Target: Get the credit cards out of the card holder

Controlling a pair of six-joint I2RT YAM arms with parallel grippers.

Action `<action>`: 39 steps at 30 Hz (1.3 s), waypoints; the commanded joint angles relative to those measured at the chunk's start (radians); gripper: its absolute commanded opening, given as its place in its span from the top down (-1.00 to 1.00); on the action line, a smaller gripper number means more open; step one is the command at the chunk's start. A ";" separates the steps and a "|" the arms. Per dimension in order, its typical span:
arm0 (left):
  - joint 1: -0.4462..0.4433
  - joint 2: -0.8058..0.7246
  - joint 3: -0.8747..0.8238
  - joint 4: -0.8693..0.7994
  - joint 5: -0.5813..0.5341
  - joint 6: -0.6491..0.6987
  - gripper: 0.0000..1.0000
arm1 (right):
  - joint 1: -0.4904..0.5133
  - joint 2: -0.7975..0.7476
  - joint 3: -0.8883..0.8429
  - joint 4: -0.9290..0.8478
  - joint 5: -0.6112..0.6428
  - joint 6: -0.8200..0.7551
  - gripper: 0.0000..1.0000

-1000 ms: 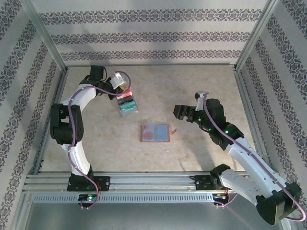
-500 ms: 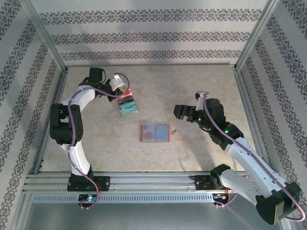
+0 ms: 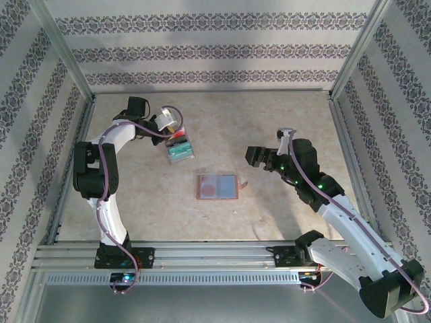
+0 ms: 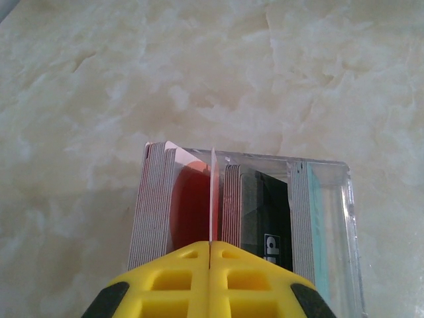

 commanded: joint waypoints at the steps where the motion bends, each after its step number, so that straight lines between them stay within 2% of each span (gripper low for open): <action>1: 0.011 0.021 0.037 -0.030 0.000 0.016 0.90 | -0.005 0.011 0.009 0.009 -0.005 0.017 -0.96; 4: 0.011 0.023 0.045 -0.029 0.009 -0.003 0.46 | -0.006 0.018 0.013 0.011 -0.004 0.019 -0.96; 5: 0.011 0.021 0.049 -0.033 0.017 -0.008 0.39 | -0.006 0.020 0.015 0.012 -0.004 0.018 -0.97; 12: 0.011 -0.050 0.058 -0.007 0.058 -0.103 0.33 | -0.005 0.047 0.032 0.002 0.004 0.022 -0.97; 17: 0.011 -0.159 0.035 0.067 0.040 -0.267 0.16 | 0.018 0.094 0.039 -0.015 0.017 0.031 -0.71; 20: 0.011 -0.246 -0.024 0.172 -0.033 -0.448 -0.28 | 0.075 0.140 0.061 -0.058 0.088 0.023 -0.58; 24: 0.011 -0.376 -0.141 0.272 -0.146 -0.637 -0.99 | 0.152 0.219 0.099 -0.111 0.154 0.013 -0.56; 29: 0.011 -0.579 -0.359 0.426 -0.376 -0.926 -0.99 | 0.243 0.340 0.143 -0.150 0.194 0.032 -0.48; 32: 0.011 -0.676 -0.451 0.416 -0.518 -1.075 -0.99 | 0.299 0.420 0.181 -0.188 0.216 0.053 -0.43; 34: 0.011 -0.729 -0.498 0.376 -0.579 -1.139 -0.99 | 0.338 0.473 0.203 -0.206 0.232 0.064 -0.41; 39: 0.011 -0.867 -0.644 0.330 -0.641 -1.285 -0.99 | 0.425 0.616 0.263 -0.227 0.239 0.094 -0.35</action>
